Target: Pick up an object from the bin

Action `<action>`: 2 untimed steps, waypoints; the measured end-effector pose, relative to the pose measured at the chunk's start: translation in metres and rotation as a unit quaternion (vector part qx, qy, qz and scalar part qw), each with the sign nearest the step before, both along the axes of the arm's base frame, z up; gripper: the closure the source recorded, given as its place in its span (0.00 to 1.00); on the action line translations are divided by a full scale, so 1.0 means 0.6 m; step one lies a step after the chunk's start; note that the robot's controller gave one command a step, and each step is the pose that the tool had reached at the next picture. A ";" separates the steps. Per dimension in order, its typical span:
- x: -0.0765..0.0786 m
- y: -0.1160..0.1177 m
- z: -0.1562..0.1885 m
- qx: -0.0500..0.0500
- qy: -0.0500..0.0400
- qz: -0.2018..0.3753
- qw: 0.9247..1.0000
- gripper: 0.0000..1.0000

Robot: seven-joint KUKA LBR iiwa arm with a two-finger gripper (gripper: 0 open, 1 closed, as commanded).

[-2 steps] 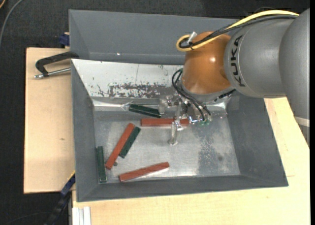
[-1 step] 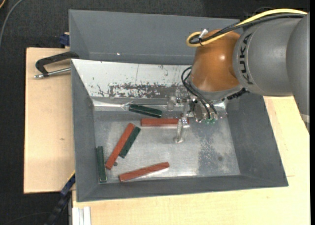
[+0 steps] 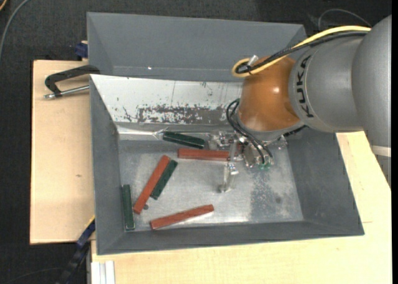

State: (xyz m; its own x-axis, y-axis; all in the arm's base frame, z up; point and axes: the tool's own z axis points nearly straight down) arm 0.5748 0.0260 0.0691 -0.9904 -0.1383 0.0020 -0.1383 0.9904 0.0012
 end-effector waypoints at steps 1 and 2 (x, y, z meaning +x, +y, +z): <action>-0.005 0.057 0.003 0.001 -0.002 0.089 0.996 0.00; -0.005 0.056 0.003 0.000 -0.002 0.089 0.996 1.00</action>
Offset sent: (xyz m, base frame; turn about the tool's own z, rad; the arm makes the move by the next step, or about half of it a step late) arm -0.0042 0.0321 0.0009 -0.1783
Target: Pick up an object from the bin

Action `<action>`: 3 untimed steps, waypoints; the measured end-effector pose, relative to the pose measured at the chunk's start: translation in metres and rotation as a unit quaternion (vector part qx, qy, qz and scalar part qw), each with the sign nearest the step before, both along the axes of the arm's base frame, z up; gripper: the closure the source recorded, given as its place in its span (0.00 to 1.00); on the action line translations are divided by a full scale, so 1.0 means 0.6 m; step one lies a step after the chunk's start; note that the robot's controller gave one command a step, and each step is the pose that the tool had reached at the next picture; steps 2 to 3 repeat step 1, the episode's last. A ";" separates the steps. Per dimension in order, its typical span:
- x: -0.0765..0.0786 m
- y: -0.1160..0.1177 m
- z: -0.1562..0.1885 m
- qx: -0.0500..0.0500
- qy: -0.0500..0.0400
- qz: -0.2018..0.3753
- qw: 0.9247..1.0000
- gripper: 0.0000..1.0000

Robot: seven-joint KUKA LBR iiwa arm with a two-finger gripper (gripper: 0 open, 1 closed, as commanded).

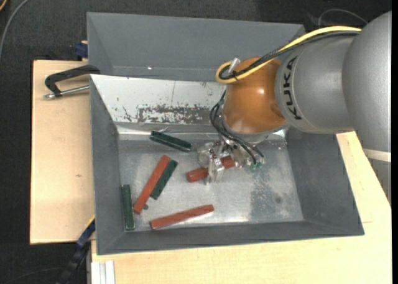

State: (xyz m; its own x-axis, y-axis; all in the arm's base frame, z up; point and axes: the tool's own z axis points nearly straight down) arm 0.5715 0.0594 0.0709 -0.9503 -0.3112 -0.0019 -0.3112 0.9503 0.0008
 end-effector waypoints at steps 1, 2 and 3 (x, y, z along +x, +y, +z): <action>0.002 0.002 0.206 0.000 -0.002 0.000 1.000 1.00; 0.002 0.002 0.206 0.000 -0.002 0.000 1.000 1.00; 0.002 0.002 0.206 0.000 -0.002 0.000 1.000 1.00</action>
Offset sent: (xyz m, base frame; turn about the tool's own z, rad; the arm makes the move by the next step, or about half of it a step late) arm -0.0001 -0.0001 0.1223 0.0000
